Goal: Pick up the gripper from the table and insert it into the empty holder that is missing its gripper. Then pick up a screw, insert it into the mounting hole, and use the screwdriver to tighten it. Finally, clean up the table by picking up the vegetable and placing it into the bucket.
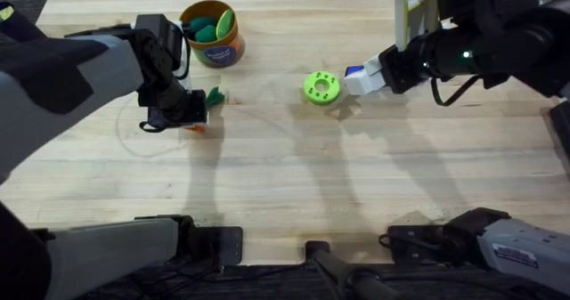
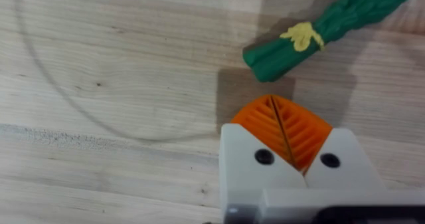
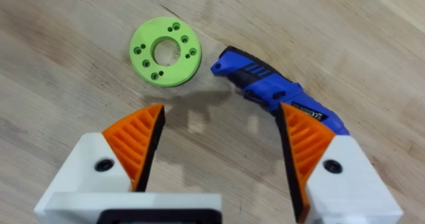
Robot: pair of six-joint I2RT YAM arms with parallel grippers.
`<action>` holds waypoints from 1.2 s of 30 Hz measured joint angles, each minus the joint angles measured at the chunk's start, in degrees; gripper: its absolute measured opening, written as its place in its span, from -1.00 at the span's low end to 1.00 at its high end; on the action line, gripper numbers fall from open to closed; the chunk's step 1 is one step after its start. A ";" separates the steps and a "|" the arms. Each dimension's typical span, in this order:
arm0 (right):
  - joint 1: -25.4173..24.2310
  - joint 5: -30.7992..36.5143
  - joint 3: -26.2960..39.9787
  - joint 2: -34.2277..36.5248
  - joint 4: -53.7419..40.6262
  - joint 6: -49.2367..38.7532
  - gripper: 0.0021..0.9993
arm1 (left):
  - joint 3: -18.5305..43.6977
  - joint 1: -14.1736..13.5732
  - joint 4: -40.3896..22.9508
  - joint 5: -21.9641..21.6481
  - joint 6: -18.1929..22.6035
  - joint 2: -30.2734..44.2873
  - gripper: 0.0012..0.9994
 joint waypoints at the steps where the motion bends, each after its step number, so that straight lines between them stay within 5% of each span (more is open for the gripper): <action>1: 0.01 0.02 -0.01 0.00 -0.14 0.00 0.93 | -0.03 0.00 -0.27 0.04 0.01 0.12 -0.96; 16: 0.01 0.01 -0.04 0.00 -0.67 0.00 0.93 | -0.06 0.00 -2.49 2.99 0.18 0.34 -0.94; 20: 0.01 0.01 -0.02 0.00 -0.68 0.00 0.93 | 0.43 0.00 -7.55 3.51 1.00 0.35 0.22; 22: 0.01 0.01 -0.03 0.00 -0.67 0.00 0.93 | 1.87 0.00 -10.60 3.77 1.19 0.34 0.56; 28: 0.01 0.01 -0.04 0.00 -0.71 0.00 0.93 | 12.44 0.00 -15.58 4.01 4.58 0.32 0.96; 36: 0.01 0.01 -0.02 0.00 -0.73 0.00 0.93 | 19.70 -0.06 -11.91 6.93 23.18 -0.37 0.97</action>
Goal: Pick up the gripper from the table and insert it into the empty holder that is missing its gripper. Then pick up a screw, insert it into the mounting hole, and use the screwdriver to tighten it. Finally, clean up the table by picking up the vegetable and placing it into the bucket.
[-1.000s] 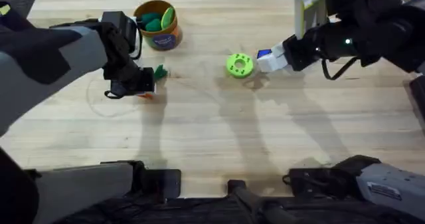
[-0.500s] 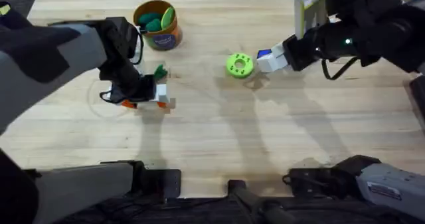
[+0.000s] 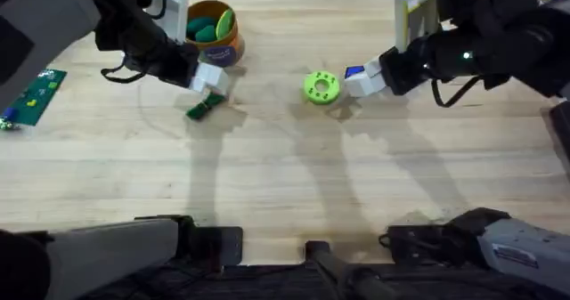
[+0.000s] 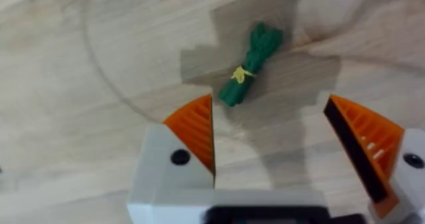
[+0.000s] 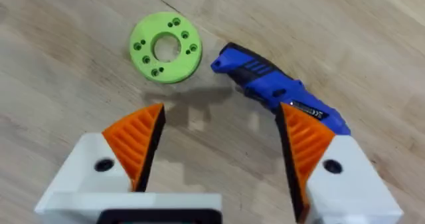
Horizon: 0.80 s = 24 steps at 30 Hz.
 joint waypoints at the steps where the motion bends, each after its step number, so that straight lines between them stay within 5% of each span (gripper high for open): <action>1: 0.00 0.00 0.00 0.00 0.01 0.00 0.93 | 0.00 0.01 -0.14 0.27 2.24 0.22 0.97; 10: 0.00 0.00 -0.02 0.00 0.00 0.00 0.93 | 0.00 0.01 3.27 1.26 15.52 9.04 0.97; 24: 0.00 0.00 -0.02 0.00 0.00 0.00 0.93 | 0.00 0.01 6.05 1.49 18.72 19.02 0.97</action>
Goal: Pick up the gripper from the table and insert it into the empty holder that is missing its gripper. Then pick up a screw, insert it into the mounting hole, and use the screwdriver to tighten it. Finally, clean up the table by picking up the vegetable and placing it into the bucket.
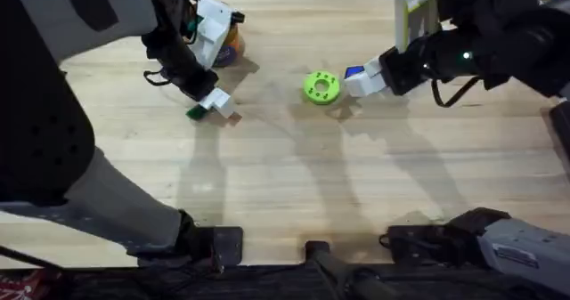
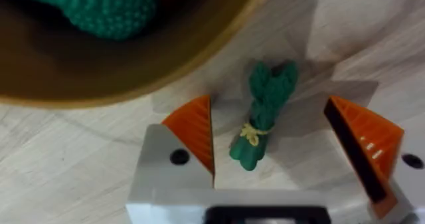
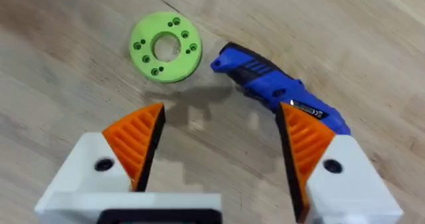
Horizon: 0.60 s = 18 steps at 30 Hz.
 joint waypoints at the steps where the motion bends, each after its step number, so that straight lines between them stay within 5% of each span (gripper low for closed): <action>1: 0.00 0.00 0.00 0.00 0.00 0.00 0.93 | 0.00 0.00 -0.07 0.00 0.03 0.17 0.97; 8: 0.00 0.00 0.00 1.30 0.02 0.00 0.93 | 0.28 0.00 -0.48 -0.96 0.33 1.21 0.90; 14: 0.00 0.00 0.00 2.80 0.01 0.00 0.93 | 0.41 -0.02 -1.89 -1.23 -0.14 1.22 -0.79; 18: 0.00 0.00 0.00 2.80 0.30 0.00 0.93 | 0.63 -0.09 -1.95 -1.29 -0.67 1.45 -0.96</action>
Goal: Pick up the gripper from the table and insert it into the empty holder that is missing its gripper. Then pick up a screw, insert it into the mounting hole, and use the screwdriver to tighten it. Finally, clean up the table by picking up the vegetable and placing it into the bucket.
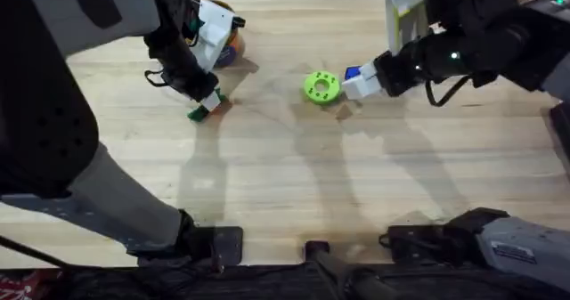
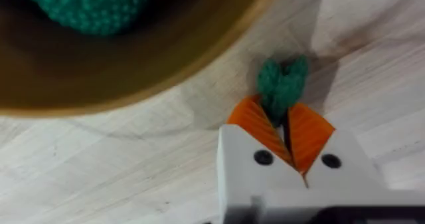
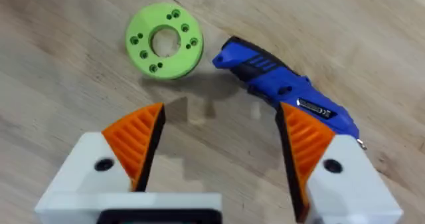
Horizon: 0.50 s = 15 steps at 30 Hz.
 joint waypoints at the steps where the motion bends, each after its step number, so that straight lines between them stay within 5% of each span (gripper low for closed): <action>1: 0.00 0.00 0.00 0.00 0.05 0.00 0.93 | 0.11 -0.04 -0.25 0.00 -0.42 0.04 -0.96; 7: 0.00 0.00 0.00 0.00 0.07 0.00 0.93 | 5.59 -1.45 -8.86 1.51 -2.17 1.79 -0.96; 15: 0.00 0.02 0.00 0.00 0.09 0.00 0.93 | 25.35 -4.72 -15.00 3.29 -4.76 1.98 -0.96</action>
